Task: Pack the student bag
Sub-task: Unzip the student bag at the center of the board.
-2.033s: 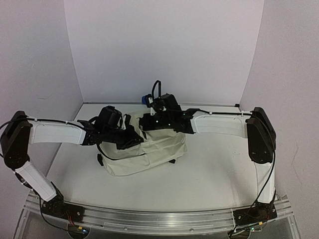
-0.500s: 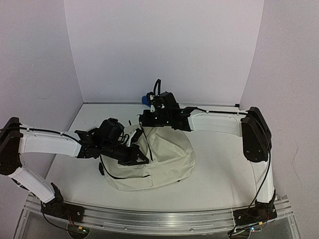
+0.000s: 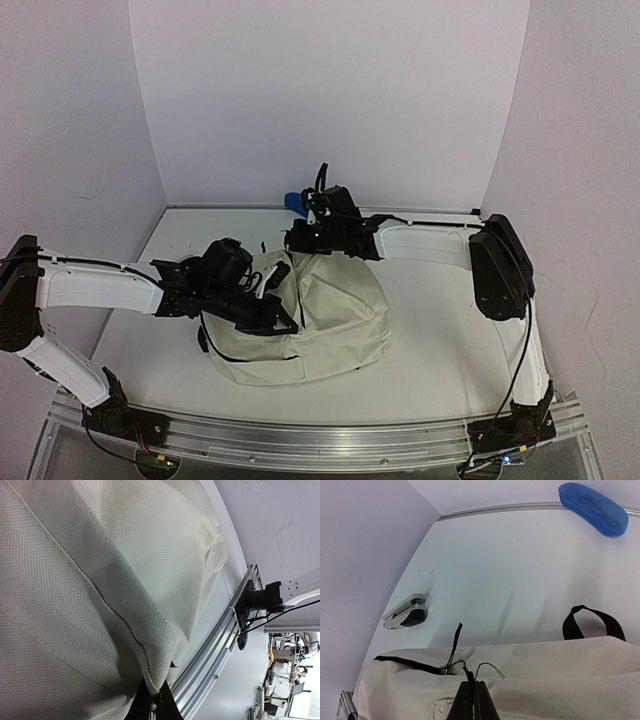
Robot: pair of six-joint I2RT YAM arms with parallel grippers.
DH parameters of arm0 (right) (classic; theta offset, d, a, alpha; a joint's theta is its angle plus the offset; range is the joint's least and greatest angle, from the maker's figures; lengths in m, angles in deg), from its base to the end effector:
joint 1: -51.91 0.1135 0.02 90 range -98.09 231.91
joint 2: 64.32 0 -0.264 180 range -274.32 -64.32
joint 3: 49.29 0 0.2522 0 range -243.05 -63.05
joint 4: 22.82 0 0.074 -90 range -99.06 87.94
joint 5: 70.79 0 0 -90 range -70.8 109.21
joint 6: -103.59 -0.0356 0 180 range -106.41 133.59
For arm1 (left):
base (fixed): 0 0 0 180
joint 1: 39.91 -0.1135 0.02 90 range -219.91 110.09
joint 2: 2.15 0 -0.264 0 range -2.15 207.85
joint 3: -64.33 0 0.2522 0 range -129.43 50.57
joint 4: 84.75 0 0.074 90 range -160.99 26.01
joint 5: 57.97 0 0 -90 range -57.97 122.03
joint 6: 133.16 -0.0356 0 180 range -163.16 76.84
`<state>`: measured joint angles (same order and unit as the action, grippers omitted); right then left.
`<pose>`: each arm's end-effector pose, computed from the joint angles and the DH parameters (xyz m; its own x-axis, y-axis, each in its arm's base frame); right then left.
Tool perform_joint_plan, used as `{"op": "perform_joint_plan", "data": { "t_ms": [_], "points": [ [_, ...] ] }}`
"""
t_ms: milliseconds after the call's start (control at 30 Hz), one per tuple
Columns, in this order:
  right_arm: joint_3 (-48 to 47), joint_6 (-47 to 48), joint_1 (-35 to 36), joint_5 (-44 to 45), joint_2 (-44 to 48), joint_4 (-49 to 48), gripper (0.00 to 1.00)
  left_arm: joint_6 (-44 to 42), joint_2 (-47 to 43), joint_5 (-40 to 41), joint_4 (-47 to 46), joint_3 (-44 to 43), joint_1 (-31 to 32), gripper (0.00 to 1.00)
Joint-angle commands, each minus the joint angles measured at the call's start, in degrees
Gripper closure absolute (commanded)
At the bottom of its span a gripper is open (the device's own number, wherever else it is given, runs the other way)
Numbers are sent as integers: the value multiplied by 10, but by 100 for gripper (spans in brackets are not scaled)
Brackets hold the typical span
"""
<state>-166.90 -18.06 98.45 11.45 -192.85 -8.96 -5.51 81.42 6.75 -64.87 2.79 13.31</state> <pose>0.3620 0.3890 0.2264 -0.6671 0.0520 -0.7432 -0.5327 0.6641 0.5246 0.1694 -0.2520 0.2103 -0.8753 0.2484 -0.4150 0.4798 0.5539 -0.6804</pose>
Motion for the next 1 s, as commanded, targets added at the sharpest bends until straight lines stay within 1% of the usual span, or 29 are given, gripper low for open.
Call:
{"op": "perform_joint_plan", "data": {
  "t_ms": [0,200,400,567,667,733,767,833,900,933,967],
  "points": [
    [-51,13,-35,50,-16,-64,100,-8,-4,-91,75,-5,43,100],
    [-54,22,-38,58,-14,-60,100,6,-32,-77,61,8,43,100],
    [-85,9,-50,66,-50,-41,100,0,-32,-62,93,9,43,100],
    [-91,14,-51,95,-57,-39,100,-3,-36,-53,114,15,43,100],
    [-96,23,-51,80,-53,-39,100,1,-44,-42,120,14,42,100],
    [-94,34,-51,48,-37,-38,100,20,-52,-20,112,10,42,100],
    [-91,40,-51,26,-25,-38,99,33,-55,-6,109,6,41,98],
    [-73,51,-51,-10,7,-38,92,52,-57,17,109,-10,33,85],
    [-47,61,-51,-41,51,-38,81,69,-58,37,115,-31,22,72],
    [-28,67,-51,-50,70,-38,76,71,-57,53,125,-47,16,61],
    [-6,71,-51,-52,97,-38,69,72,-55,78,146,-59,12,55]
  ]
}}
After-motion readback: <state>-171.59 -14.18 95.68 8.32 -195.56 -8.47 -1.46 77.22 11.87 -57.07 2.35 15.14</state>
